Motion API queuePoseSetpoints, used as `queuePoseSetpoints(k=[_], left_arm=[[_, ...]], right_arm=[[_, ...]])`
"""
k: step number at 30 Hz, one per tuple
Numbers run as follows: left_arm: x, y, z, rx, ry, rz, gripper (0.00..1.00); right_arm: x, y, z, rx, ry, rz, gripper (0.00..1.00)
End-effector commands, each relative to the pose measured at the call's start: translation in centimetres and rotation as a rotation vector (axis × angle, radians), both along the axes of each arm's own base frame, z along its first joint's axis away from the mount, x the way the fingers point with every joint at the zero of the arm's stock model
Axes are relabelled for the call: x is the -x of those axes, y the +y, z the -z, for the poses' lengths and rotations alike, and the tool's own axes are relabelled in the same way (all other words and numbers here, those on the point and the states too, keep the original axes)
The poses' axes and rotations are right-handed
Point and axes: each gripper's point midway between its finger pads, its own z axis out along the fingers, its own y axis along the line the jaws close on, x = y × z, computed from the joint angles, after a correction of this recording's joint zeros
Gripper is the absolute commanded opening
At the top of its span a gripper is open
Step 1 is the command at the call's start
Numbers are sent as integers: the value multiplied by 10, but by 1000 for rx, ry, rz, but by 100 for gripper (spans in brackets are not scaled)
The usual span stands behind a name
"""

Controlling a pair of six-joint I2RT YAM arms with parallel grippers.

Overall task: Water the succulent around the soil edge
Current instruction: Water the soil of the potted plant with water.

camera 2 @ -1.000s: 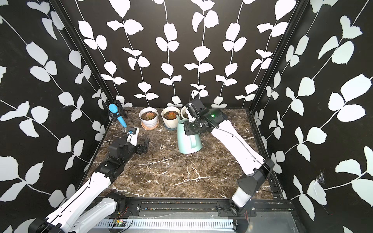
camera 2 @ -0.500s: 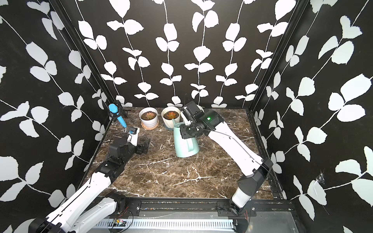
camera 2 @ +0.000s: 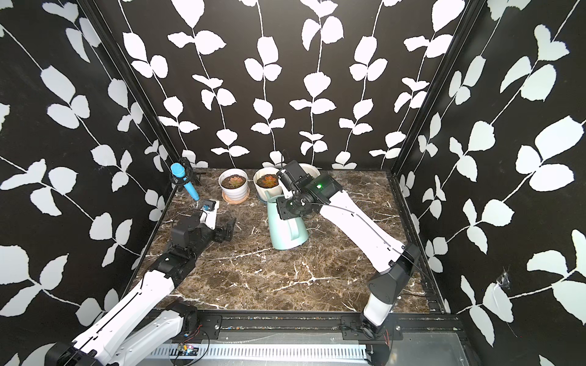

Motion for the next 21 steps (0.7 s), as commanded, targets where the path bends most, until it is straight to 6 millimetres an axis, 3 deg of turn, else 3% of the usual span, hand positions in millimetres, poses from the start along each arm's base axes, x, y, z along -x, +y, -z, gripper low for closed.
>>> queuePoseSetpoints(k=[1, 10, 13, 19, 21], left_arm=[[2, 1, -6, 0, -31, -4, 99], [2, 1, -5, 0, -27, -2, 99], [2, 1, -5, 0, -28, -1, 99], [2, 0, -4, -3, -22, 2, 99], [2, 0, -4, -2, -23, -1, 99]], right_arm=[[-16, 12, -45, -111, -146, 16, 0], [-12, 19, -57, -196, -196, 9, 0], [-5, 13, -72, -217, -226, 11, 0], [-10, 11, -75, -193, -239, 20, 0], [-17, 17, -61, -172, -229, 20, 0]])
